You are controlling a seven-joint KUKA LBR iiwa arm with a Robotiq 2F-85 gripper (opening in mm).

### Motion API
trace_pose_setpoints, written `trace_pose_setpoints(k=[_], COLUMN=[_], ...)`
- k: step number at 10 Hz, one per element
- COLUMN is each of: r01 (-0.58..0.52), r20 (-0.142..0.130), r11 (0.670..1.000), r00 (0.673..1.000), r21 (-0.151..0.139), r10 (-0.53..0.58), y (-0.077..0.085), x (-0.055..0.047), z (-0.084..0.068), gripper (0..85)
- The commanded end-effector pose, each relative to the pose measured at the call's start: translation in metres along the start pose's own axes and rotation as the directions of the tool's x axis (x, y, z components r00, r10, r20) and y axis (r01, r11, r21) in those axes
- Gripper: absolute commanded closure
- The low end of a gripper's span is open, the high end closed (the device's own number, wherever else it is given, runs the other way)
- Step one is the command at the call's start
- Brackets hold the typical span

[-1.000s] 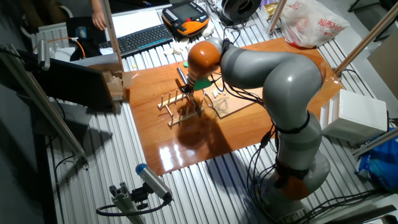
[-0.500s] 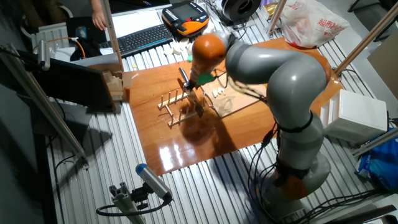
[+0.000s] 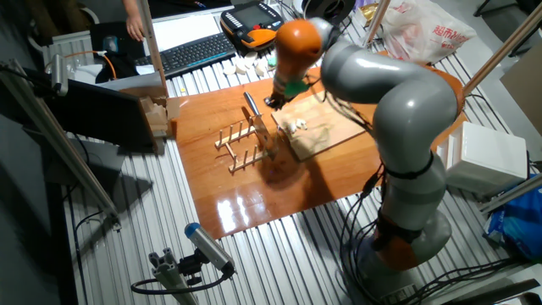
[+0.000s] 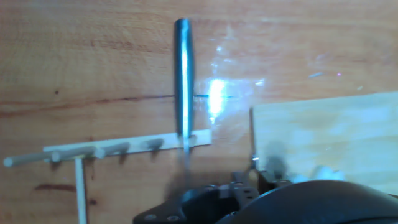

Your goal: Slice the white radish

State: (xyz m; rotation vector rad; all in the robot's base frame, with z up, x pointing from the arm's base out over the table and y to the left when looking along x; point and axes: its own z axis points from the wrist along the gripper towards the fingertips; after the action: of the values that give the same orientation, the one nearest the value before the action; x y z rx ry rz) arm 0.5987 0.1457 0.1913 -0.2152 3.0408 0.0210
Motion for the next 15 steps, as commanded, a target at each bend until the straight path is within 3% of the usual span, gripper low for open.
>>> trace_pose_setpoints(k=[1,3,4,5,6,7,12,15], r01=[0.019,0.039,0.034,0.022,0.019,0.021,0.021,0.033], r20=[0.008,0.029,0.031,0.034,0.050,0.049,0.022,0.023], r11=[1.000,0.999,0.998,0.998,0.999,0.999,0.998,0.997], r00=[1.000,0.999,0.999,0.999,0.999,0.999,1.000,0.999], r21=[0.001,-0.035,-0.052,-0.059,-0.047,-0.040,-0.063,-0.072], r10=[-0.019,-0.038,-0.033,-0.020,-0.017,-0.019,-0.020,-0.031], y=[-0.035,-0.058,-0.062,-0.060,-0.059,-0.060,-0.056,-0.051], x=[0.003,0.013,0.015,0.013,0.011,0.008,0.008,0.006], z=[-0.026,-0.027,-0.026,-0.025,-0.023,-0.021,-0.021,-0.017], gripper=[85.0,85.0,85.0,85.0,85.0,85.0,85.0,85.0])
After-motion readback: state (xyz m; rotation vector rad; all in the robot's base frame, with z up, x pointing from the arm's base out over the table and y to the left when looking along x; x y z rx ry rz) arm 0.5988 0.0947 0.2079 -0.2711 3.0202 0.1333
